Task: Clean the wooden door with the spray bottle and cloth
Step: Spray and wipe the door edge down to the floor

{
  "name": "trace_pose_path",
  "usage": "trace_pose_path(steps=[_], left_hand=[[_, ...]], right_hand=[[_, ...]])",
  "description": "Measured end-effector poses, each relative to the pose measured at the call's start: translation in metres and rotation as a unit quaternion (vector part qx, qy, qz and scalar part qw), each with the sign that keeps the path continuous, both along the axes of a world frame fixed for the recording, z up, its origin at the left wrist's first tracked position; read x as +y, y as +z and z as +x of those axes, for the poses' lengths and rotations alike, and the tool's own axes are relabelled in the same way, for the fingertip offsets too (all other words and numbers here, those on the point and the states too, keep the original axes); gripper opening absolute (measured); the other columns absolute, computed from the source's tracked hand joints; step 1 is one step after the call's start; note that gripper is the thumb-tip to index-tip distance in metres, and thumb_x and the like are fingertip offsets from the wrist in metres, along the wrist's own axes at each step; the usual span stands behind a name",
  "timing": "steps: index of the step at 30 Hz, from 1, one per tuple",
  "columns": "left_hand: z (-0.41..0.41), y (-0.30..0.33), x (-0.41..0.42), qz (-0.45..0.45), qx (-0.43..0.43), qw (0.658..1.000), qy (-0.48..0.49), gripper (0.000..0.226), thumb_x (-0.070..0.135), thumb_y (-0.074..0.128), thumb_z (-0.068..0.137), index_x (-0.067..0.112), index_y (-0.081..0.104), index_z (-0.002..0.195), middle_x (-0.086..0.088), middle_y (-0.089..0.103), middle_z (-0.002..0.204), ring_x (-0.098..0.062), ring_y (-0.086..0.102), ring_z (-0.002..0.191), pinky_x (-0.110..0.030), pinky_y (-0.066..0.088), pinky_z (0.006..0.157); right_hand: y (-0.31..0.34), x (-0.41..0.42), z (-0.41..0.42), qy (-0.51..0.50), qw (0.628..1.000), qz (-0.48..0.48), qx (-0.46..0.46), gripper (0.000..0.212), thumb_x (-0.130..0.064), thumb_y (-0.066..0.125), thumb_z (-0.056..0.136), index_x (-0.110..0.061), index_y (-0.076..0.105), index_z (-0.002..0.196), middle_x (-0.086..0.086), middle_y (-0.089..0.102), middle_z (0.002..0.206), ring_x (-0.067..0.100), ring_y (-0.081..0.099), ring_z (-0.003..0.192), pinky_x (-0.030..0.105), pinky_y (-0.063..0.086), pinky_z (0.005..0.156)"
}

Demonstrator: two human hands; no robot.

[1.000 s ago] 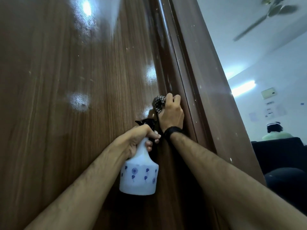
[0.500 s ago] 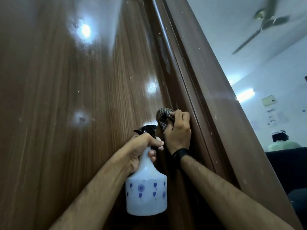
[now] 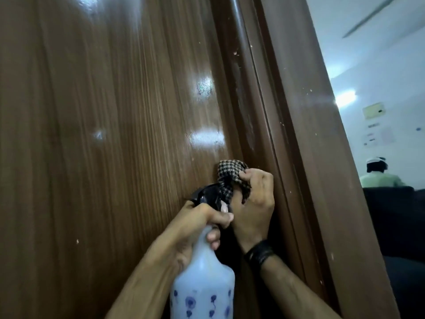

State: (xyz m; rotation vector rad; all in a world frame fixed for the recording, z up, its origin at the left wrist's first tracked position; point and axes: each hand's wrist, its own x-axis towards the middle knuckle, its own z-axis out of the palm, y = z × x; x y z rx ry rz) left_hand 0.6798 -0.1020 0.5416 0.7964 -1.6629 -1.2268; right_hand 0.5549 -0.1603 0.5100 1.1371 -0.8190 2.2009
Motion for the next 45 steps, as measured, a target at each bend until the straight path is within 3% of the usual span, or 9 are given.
trace_pose_path(steps=[6, 12, 16, 20, 28, 32, 35, 38, 45], left_hand=[[-0.005, 0.055, 0.007, 0.035, -0.061, 0.997, 0.021, 0.02, -0.007, 0.06, 0.087, 0.011, 0.054, 0.08, -0.006, 0.053, 0.067, -0.012, 0.034, 0.041, -0.024, 0.034, 0.043], [-0.015, 0.132, 0.006, 0.042, -0.023, 0.998, 0.038, 0.022, -0.007, 0.061, 0.085, 0.013, 0.052, 0.08, -0.006, 0.05, 0.068, -0.012, 0.032, 0.039, -0.023, 0.033, 0.041], [-0.017, 0.164, 0.018, 0.053, -0.063, 0.995, 0.051, 0.019, -0.007, 0.061, 0.086, 0.011, 0.057, 0.084, -0.006, 0.056, 0.07, -0.012, 0.035, 0.04, -0.024, 0.034, 0.042], [-0.02, 0.176, 0.031, 0.089, -0.097, 0.989, 0.071, 0.022, -0.01, 0.06, 0.087, 0.012, 0.058, 0.084, -0.005, 0.059, 0.069, -0.013, 0.035, 0.042, -0.025, 0.035, 0.045], [-0.02, 0.238, 0.042, 0.094, -0.043, 0.986, 0.131, 0.021, -0.008, 0.062, 0.087, 0.012, 0.056, 0.087, -0.006, 0.055, 0.071, -0.014, 0.035, 0.042, -0.025, 0.035, 0.045], [-0.016, 0.257, 0.05, 0.089, -0.024, 0.983, 0.158, 0.022, -0.008, 0.061, 0.088, 0.013, 0.056, 0.087, -0.005, 0.061, 0.074, -0.013, 0.035, 0.043, -0.024, 0.036, 0.045], [-0.016, 0.266, 0.057, 0.086, -0.052, 0.982, 0.16, 0.021, -0.009, 0.06, 0.087, 0.012, 0.056, 0.089, -0.009, 0.059, 0.078, -0.014, 0.036, 0.044, -0.026, 0.036, 0.047], [-0.023, 0.278, 0.06, 0.084, -0.047, 0.983, 0.156, 0.021, -0.008, 0.061, 0.087, 0.013, 0.056, 0.089, -0.007, 0.057, 0.075, -0.013, 0.037, 0.044, -0.027, 0.037, 0.048], [-0.01, 0.302, 0.074, 0.077, -0.015, 0.982, 0.171, 0.019, -0.007, 0.061, 0.086, 0.012, 0.057, 0.088, -0.003, 0.064, 0.072, -0.013, 0.038, 0.044, -0.023, 0.038, 0.046]], right_hand=[[0.013, 0.008, 0.006, -0.002, 0.999, 0.04, -0.006, 0.045, 0.028, 0.06, 0.068, -0.005, 0.059, 0.099, 0.018, 0.058, 0.109, 0.008, 0.05, 0.109, 0.008, 0.036, 0.099], [0.134, 0.009, -0.007, 0.012, 0.996, 0.07, 0.045, 0.028, 0.023, 0.058, 0.073, 0.007, 0.061, 0.096, 0.019, 0.057, 0.109, 0.012, 0.051, 0.108, 0.006, 0.034, 0.099], [0.14, 0.014, -0.008, 0.02, 0.993, 0.1, 0.051, 0.027, 0.014, 0.052, 0.078, 0.003, 0.062, 0.101, 0.018, 0.056, 0.115, 0.017, 0.055, 0.108, 0.006, 0.037, 0.099], [0.142, 0.017, -0.009, 0.032, 0.989, 0.132, 0.054, 0.037, 0.025, 0.055, 0.071, 0.003, 0.062, 0.099, 0.019, 0.055, 0.114, 0.015, 0.055, 0.106, 0.004, 0.037, 0.098], [0.27, 0.024, -0.013, 0.063, 0.988, 0.118, 0.082, 0.03, 0.023, 0.055, 0.074, 0.007, 0.06, 0.099, 0.02, 0.055, 0.111, 0.017, 0.053, 0.108, 0.005, 0.034, 0.1], [0.266, 0.026, -0.016, 0.074, 0.982, 0.138, 0.104, 0.031, 0.021, 0.057, 0.073, 0.005, 0.06, 0.1, 0.016, 0.054, 0.111, 0.016, 0.054, 0.106, 0.002, 0.037, 0.094], [0.239, 0.033, -0.022, 0.051, 0.973, 0.163, 0.153, 0.033, 0.02, 0.06, 0.073, 0.001, 0.06, 0.099, 0.006, 0.049, 0.112, 0.018, 0.057, 0.1, 0.02, 0.054, 0.078], [0.263, 0.039, -0.026, 0.045, 0.973, 0.172, 0.15, 0.031, 0.017, 0.057, 0.076, -0.003, 0.058, 0.1, 0.004, 0.049, 0.111, 0.021, 0.058, 0.097, 0.031, 0.057, 0.063], [0.354, 0.042, -0.024, 0.066, 0.98, 0.148, 0.111, 0.026, 0.012, 0.055, 0.076, -0.004, 0.057, 0.096, 0.012, 0.052, 0.105, 0.019, 0.056, 0.093, 0.028, 0.046, 0.076]])
